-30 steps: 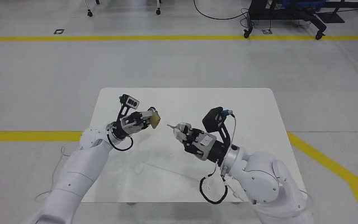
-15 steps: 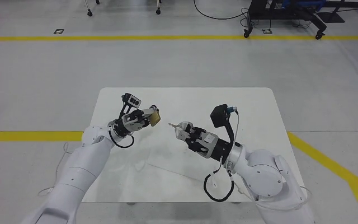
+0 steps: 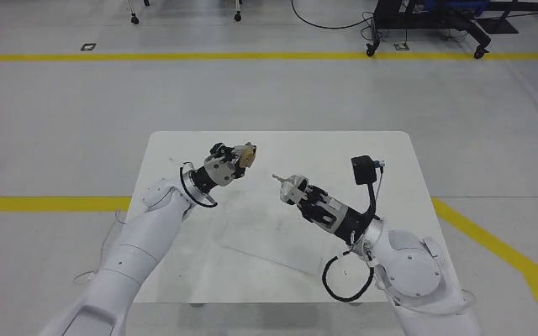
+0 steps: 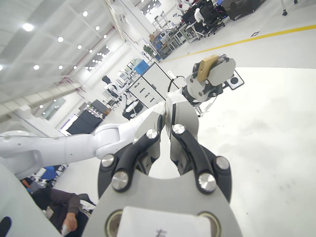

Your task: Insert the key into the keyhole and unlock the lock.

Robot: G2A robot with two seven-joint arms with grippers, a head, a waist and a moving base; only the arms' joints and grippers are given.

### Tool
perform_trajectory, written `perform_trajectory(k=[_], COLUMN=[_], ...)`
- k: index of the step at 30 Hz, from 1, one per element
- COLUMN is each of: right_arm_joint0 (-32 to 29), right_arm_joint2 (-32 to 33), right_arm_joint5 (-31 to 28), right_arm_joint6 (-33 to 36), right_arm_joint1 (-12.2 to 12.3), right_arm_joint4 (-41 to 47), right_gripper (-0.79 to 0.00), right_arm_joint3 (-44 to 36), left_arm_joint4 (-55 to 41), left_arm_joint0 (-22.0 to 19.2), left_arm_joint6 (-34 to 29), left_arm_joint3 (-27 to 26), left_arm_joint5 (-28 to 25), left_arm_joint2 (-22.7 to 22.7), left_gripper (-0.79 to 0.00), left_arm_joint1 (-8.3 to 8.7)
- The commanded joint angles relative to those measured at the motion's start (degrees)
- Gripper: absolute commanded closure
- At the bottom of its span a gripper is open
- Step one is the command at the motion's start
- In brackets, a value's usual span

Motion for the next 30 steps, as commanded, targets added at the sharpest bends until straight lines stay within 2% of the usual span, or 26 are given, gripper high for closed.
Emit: perform_trajectory(k=[1, 9, 13, 15, 28, 30], right_arm_joint0=[-0.2, 0.5, 0.5, 0.2, 0.2, -0.1], right_arm_joint2=[1.4, -0.6, -1.4, -3.2, -3.2, -3.0], right_arm_joint5=[1.6, 12.7, 15.9, 15.3, 15.3, 16.2], right_arm_joint6=[-0.9, -3.7, -4.6, 0.9, 0.9, -0.7], right_arm_joint1=[0.1, -0.3, -0.4, -0.5, -0.5, -0.6], right_arm_joint4=[0.9, -1.5, -1.4, 3.4, 3.4, 5.1], right_gripper=[0.0, 0.0, 0.0, 0.0, 0.0, 0.0], right_arm_joint3=[0.6, 0.8, -0.2, -1.2, -1.2, -0.9], left_arm_joint4=[1.3, -0.7, 0.4, 0.4, 0.4, 0.4], left_arm_joint0=[-1.4, -3.2, -3.7, -3.7, -3.7, -3.7], left_arm_joint6=[2.6, 6.6, 6.9, 6.9, 6.9, 6.9], left_arm_joint3=[1.4, 3.7, 4.9, 4.9, 4.9, 4.9], left_arm_joint5=[1.7, 3.1, 3.9, 3.9, 3.9, 3.9], left_arm_joint2=[1.4, 4.4, 4.8, 4.8, 4.8, 4.8], left_gripper=[0.0, 0.0, 0.0, 0.0, 0.0, 0.0], left_arm_joint1=[-0.76, -3.78, -4.23, -4.23, -4.23, -4.23])
